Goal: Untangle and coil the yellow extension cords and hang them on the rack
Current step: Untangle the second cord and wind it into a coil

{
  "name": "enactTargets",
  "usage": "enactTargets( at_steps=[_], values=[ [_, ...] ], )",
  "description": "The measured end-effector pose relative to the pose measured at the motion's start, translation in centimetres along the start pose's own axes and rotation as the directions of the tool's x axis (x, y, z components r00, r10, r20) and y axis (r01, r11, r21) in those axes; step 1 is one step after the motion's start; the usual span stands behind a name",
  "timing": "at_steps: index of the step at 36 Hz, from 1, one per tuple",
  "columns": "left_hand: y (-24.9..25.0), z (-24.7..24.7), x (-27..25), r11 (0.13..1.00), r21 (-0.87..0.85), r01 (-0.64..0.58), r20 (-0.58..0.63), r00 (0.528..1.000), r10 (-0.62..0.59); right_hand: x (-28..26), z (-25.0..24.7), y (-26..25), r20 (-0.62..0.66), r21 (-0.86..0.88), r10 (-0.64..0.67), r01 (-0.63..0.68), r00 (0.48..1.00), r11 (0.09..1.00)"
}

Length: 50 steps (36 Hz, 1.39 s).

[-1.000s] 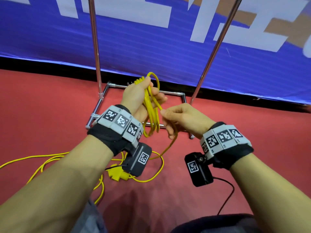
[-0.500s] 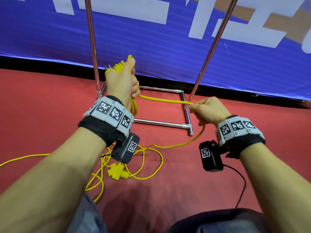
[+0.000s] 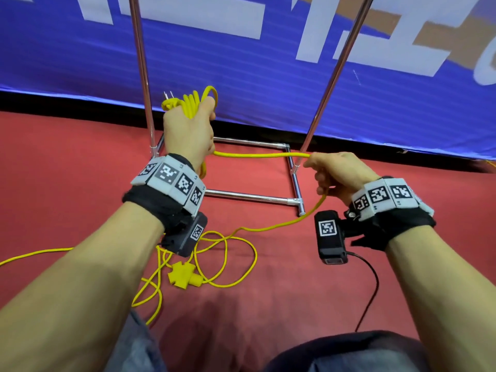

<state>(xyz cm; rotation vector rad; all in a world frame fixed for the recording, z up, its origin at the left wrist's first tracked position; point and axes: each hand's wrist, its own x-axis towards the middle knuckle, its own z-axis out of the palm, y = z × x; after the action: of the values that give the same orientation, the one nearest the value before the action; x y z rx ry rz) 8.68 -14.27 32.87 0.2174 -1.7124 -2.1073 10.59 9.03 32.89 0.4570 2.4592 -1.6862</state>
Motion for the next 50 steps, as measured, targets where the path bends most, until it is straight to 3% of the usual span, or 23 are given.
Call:
enactTargets(
  at_steps=[2,5,8,11,15,21,24,28,31,33,38,42,47,50],
  values=[
    [-0.4,-0.1,-0.1,0.995,0.095,-0.039,0.035,0.999,0.036,-0.3,0.5,-0.8,0.021,0.177,-0.004,0.001,1.0,0.984],
    [-0.7,-0.2,-0.6,0.979,0.202,-0.04,0.089,0.996,0.022,-0.8,0.9,-1.9,0.148,0.452,-0.015,-0.054,0.989,0.89],
    [-0.9,-0.1,-1.0,0.978,0.211,0.0,0.116,0.993,-0.025,-1.5,1.3,-2.4,0.283,0.601,-0.086,-0.106,0.955,0.792],
    [-1.0,0.2,-1.5,0.978,0.203,0.043,0.179,0.981,-0.08,-2.2,1.9,-2.5,0.324,0.69,-0.216,-0.074,0.921,0.72],
    [-1.0,1.0,-2.7,0.987,0.132,0.096,0.265,0.956,-0.129,-2.8,3.2,-2.5,0.339,0.604,-0.339,0.073,0.878,0.794],
    [-0.8,3.0,-4.7,0.959,0.026,0.281,0.321,0.906,-0.275,-3.2,5.3,-2.0,0.364,0.232,-0.393,0.326,0.845,0.916],
    [-0.7,3.0,-4.8,0.959,-0.004,0.284,0.253,0.928,-0.274,-3.2,6.1,-1.9,0.364,0.169,-0.353,0.312,0.862,0.935],
    [0.3,2.2,-3.8,0.976,-0.093,0.198,0.192,0.965,-0.177,-3.2,6.5,-1.2,0.407,0.093,-0.282,0.268,0.869,0.959],
    [0.8,1.0,-2.4,0.968,-0.189,0.164,0.142,0.98,-0.139,-2.9,6.1,-0.1,0.525,0.103,-0.256,0.238,0.812,0.966],
    [0.9,0.3,-1.8,0.959,-0.234,0.162,0.107,0.984,-0.14,-2.5,5.2,0.4,0.534,0.124,-0.271,0.243,0.801,0.962],
    [0.4,-0.2,-1.5,0.951,-0.234,0.202,0.106,0.978,-0.181,-1.8,3.8,0.3,0.377,0.139,-0.407,0.383,0.832,0.913],
    [-0.2,0.2,-2.0,0.953,-0.132,0.274,0.179,0.952,-0.249,-2.2,4.1,-1.0,0.266,0.243,-0.468,0.411,0.843,0.879],
    [-0.2,1.4,-3.8,0.951,-0.087,0.298,0.281,0.923,-0.263,-2.7,5.9,-2.3,0.228,0.224,-0.477,0.43,0.849,0.874],
    [-0.5,1.6,-3.8,0.942,-0.112,0.316,0.244,0.928,-0.282,-2.6,6.4,-2.6,0.245,0.188,-0.477,0.441,0.844,0.878]
  ],
)
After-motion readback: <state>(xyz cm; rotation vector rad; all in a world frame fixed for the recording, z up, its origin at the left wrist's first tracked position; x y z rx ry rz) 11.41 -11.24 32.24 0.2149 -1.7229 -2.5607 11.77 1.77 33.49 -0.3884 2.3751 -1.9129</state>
